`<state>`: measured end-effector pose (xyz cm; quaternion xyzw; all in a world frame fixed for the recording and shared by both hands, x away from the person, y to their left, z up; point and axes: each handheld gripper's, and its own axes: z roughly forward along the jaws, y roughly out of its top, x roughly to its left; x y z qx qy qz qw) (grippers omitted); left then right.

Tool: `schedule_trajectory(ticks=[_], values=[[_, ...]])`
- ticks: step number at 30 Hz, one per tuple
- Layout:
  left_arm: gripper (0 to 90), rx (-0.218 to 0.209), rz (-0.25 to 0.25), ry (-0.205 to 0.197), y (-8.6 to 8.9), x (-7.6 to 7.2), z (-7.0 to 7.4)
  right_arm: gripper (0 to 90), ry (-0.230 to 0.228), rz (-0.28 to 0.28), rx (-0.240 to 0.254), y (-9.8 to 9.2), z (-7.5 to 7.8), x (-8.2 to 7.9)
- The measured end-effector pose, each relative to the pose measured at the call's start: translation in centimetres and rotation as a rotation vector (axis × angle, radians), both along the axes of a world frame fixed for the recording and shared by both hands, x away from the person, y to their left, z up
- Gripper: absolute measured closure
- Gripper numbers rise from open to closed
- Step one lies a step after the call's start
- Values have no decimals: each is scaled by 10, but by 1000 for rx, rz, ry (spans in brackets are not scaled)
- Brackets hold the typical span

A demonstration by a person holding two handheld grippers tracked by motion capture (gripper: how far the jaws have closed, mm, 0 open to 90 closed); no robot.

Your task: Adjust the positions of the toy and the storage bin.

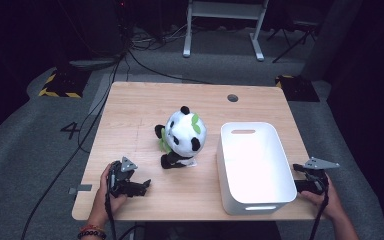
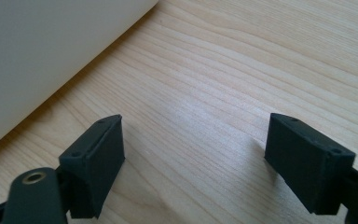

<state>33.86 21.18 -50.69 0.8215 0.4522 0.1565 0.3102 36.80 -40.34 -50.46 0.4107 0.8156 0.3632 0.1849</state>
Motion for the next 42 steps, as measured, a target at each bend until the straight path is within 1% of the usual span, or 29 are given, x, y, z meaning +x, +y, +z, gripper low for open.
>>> schedule_trajectory(ticks=[3, 5, 7, 8, 11, 12, 13, 15, 19, 20, 22, 23, 32, 34, 35, 37, 39, 41, 42], values=[[4, 0, 1, 0, 0, 0, 0, 198, -6, 7, -5, -2, 0, 0], [4, 0, 2, 0, 0, -1, 0, 202, 1, -3, 8, -2, 0, 0], [4, -1, 0, 2, 0, -1, 0, 204, -1, 1, 1, -2, 0, 0], [4, -1, 1, 1, 0, -1, 0, 207, -7, 10, -10, -3, 1, -1], [4, -1, 1, 2, 0, -1, 0, 211, -18, 18, -13, -4, 3, -3], [4, -1, 1, 1, 0, -1, 0, 209, -8, 7, -13, -3, 6, -5], [4, -1, 2, 0, 0, -1, 0, 209, -15, 17, -32, -4, 8, -6], [4, 0, 1, 1, 0, -1, 0, 208, -30, 27, -10, -6, 15, -10], [4, 1, 2, -1, 0, -1, 0, 208, -65, 32, 11, -8, 29, -16], [4, 1, 2, -1, 0, -1, 0, 209, -73, 34, 22, -8, 33, -17], [4, 2, -1, 1, 0, -1, 0, 214, -91, 28, 28, -9, 37, -19], [4, 0, 1, 1, 0, -1, 0, 216, -92, 31, 30, -10, 40, -20], [4, 0, 2, 0, 0, -1, 0, 246, -134, -13, 57, -11, 57, -25], [4, -1, 2, 0, 0, -1, 0, 251, -145, -29, 44, -11, 62, -25], [4, -2, 2, 1, 0, -1, 0, 251, -144, -37, 48, -11, 63, -25], [4, -2, 1, 2, 0, -1, 0, 256, -155, -32, 68, -13, 68, -25], [4, -1, 2, 1, 0, -1, 0, 256, -168, -38, 62, -14, 72, -24], [4, -1, 2, 1, 0, -1, 0, 259, -175, -36, 82, -13, 76, -24], [4, -2, 1, 2, 0, -1, 0, 260, -185, -31, 75, -13, 78, -24]])
